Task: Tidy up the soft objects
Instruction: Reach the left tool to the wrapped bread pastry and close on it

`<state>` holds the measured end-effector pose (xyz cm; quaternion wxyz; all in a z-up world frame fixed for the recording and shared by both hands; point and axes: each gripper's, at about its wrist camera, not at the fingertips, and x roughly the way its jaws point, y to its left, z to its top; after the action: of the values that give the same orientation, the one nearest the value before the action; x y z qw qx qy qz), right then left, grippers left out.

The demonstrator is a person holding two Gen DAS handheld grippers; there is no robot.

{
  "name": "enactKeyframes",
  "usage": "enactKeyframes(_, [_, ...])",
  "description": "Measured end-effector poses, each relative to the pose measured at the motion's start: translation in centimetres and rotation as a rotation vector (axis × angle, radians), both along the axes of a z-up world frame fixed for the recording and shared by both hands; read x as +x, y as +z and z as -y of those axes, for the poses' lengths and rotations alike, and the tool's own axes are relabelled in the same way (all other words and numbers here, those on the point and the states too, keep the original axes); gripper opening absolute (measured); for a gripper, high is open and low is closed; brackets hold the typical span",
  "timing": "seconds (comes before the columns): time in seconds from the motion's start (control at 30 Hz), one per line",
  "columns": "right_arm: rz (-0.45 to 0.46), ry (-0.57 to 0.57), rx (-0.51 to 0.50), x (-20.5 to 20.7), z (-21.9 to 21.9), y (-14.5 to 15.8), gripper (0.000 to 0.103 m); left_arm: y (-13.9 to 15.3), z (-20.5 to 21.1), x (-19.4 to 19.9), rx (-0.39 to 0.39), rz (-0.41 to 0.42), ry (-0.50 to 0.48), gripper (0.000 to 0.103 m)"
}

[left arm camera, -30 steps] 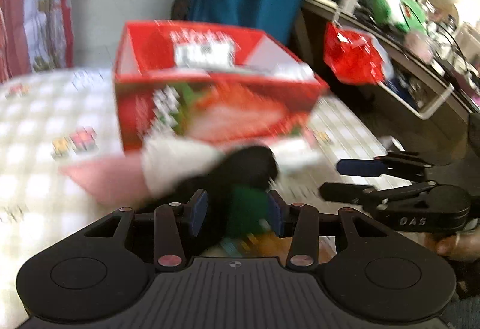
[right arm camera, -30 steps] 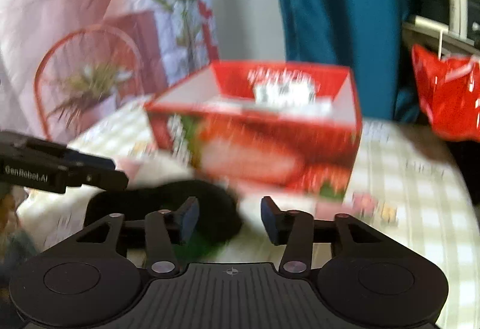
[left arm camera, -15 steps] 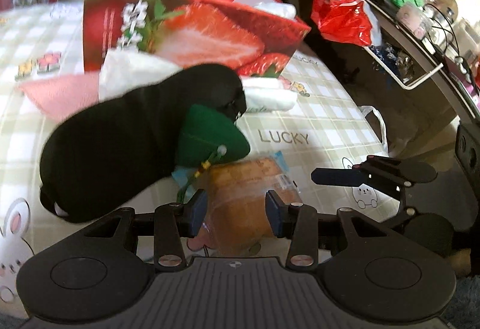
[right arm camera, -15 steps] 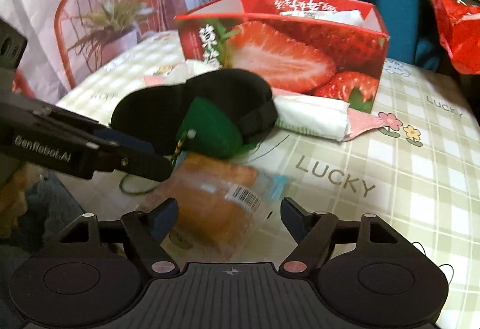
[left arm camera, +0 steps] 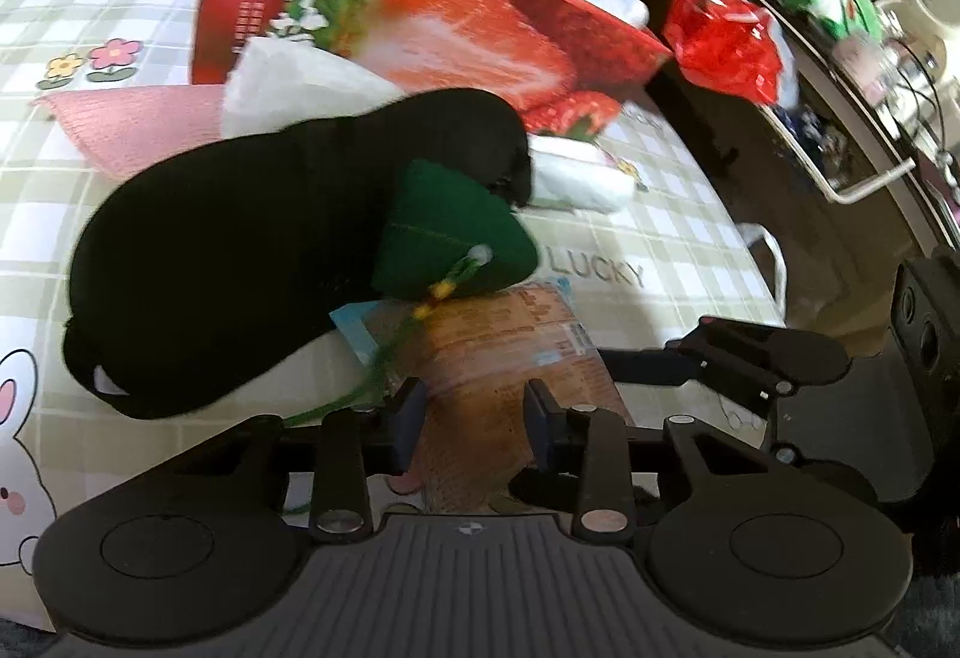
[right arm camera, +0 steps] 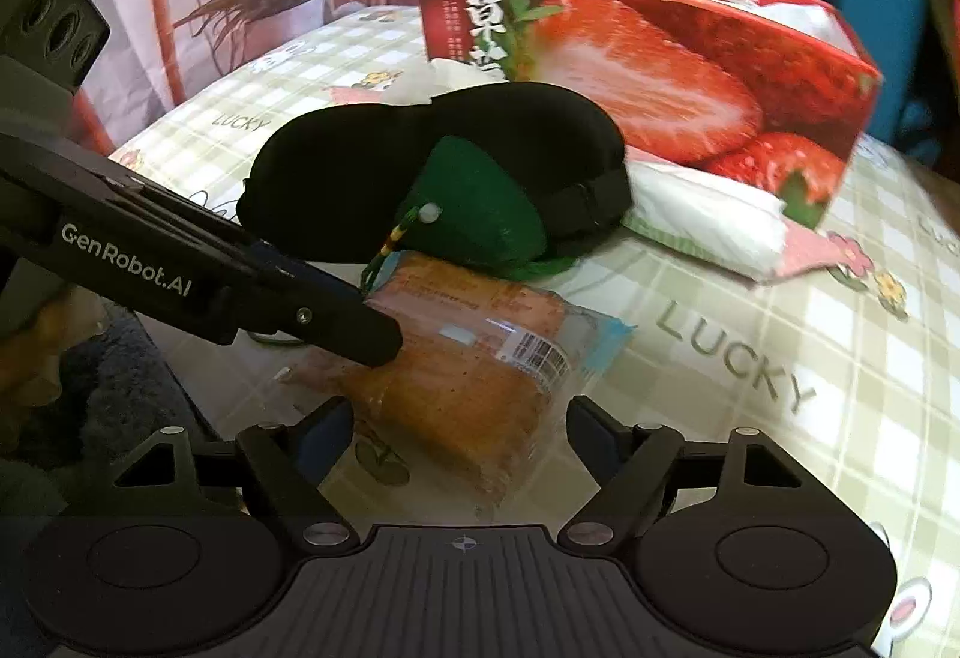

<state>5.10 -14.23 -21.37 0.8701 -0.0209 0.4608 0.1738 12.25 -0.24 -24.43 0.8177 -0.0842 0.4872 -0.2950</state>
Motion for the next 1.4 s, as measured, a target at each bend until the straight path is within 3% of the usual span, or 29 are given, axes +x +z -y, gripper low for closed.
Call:
enactKeyframes(0.2, [0.016, 0.065, -0.021, 1.4, -1.4, -0.6, 0.068, -0.3, -1.0, 0.7, -0.018, -0.002, 0.053, 0.037])
enactKeyframes(0.57, [0.06, -0.011, 0.019, -0.1, -0.2, -0.7, 0.062, -0.8, -1.1, 0.8, -0.036, -0.011, 0.045, 0.038])
enactKeyframes(1.2, [0.072, -0.012, 0.024, -0.5, -0.2, -0.4, 0.056, -0.6, -0.9, 0.5, -0.036, 0.005, 0.022, 0.038])
enactKeyframes(1.4, [0.091, -0.011, 0.032, -0.8, -0.3, 0.2, 0.052, 0.1, -1.0, 0.3, -0.069, 0.04, 0.003, 0.038])
